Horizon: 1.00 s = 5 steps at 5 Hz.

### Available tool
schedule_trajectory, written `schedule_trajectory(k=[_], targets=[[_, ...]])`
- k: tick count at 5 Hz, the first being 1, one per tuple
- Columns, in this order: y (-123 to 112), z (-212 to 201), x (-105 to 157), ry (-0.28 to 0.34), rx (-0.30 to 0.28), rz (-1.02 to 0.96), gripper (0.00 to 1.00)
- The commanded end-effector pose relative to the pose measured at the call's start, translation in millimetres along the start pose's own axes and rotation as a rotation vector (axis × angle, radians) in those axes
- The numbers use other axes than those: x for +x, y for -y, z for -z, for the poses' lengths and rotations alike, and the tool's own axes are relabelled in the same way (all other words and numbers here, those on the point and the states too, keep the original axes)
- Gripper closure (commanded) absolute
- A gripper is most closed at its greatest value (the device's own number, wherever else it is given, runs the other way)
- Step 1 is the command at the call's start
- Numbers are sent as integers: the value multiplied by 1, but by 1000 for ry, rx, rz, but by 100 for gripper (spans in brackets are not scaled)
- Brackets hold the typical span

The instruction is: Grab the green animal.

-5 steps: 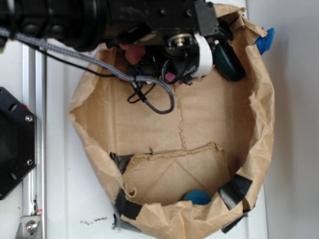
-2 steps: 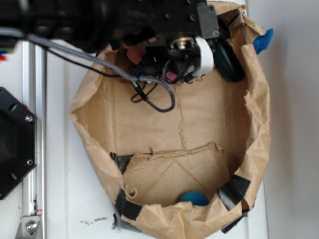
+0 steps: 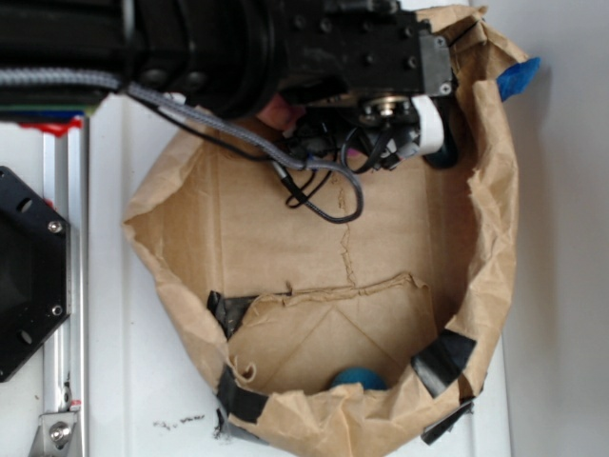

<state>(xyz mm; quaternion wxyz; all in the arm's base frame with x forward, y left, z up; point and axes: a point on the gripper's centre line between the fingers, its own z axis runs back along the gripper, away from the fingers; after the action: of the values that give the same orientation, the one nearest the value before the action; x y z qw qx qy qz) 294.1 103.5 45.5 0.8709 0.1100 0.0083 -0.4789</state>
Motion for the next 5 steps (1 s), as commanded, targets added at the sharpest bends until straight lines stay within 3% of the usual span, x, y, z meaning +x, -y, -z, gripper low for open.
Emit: schedule_trajectory(k=[1, 3, 4, 5], targets=[[-4, -9, 10, 19, 38, 15, 100], [-1, -12, 9, 26, 34, 12, 100], [9, -34, 13, 62, 29, -15, 100], [29, -83, 23, 138, -38, -159, 100]])
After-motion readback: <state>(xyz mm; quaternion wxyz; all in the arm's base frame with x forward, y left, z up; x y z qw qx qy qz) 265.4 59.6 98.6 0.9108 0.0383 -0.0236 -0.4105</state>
